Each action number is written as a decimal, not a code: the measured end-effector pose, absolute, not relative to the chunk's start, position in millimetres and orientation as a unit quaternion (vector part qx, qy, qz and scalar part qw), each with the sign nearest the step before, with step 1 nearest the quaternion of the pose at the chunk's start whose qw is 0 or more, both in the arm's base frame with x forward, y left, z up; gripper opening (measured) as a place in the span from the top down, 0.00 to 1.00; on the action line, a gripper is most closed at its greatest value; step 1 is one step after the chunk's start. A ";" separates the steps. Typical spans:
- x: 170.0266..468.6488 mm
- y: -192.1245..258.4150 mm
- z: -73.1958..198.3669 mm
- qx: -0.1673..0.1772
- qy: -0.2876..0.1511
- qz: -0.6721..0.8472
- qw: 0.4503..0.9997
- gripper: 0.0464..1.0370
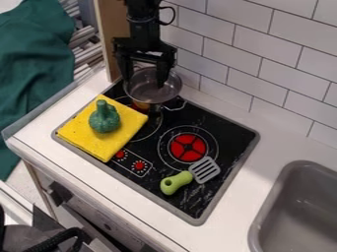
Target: Move the silver pot to the upper right of the stove
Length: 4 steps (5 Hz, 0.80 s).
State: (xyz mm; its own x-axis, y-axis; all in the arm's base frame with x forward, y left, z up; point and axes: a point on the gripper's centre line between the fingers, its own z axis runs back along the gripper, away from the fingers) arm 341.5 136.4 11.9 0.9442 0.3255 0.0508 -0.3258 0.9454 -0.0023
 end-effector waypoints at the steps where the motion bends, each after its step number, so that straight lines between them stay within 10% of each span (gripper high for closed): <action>1: 341.3 140.2 3.1 0.013 -0.019 0.163 0.986 0.03; 4: 335.0 167.6 0.2 0.022 -0.032 0.195 0.980 0.03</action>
State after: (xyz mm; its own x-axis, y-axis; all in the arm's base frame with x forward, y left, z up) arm 335.0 167.6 0.2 0.9216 0.3816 0.0706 -0.3844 0.9226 0.0310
